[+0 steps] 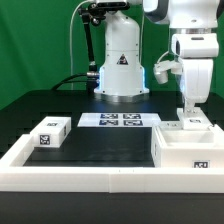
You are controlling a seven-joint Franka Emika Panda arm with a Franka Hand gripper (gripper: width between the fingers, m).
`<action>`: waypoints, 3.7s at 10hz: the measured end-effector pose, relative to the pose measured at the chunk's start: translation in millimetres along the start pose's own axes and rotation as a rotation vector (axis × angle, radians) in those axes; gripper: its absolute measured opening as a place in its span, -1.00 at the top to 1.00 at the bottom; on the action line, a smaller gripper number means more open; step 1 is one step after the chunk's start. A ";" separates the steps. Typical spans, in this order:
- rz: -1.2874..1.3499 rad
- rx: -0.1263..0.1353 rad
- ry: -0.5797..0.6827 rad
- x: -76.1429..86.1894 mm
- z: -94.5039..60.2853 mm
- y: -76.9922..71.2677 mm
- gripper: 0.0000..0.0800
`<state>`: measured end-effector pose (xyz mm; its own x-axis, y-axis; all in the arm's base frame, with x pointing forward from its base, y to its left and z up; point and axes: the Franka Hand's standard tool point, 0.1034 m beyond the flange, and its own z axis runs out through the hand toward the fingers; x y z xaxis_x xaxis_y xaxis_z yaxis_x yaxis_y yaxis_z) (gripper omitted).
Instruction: Assemble cabinet
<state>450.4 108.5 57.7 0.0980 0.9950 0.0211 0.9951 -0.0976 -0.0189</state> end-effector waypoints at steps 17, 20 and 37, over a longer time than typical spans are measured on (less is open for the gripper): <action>-0.023 0.011 -0.004 -3.5 2.6 -12.6 0.82; -0.025 0.002 -0.001 -1.5 0.0 -8.7 0.82; -0.021 -0.018 0.011 -1.7 -1.3 14.1 0.82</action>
Offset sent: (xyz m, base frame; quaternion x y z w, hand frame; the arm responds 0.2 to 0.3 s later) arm 0.0111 -0.0005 -0.0002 0.0011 -0.0063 -0.0019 1.0000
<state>464.3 105.4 58.7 0.0773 0.9965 0.0319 0.9970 -0.0773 -0.0005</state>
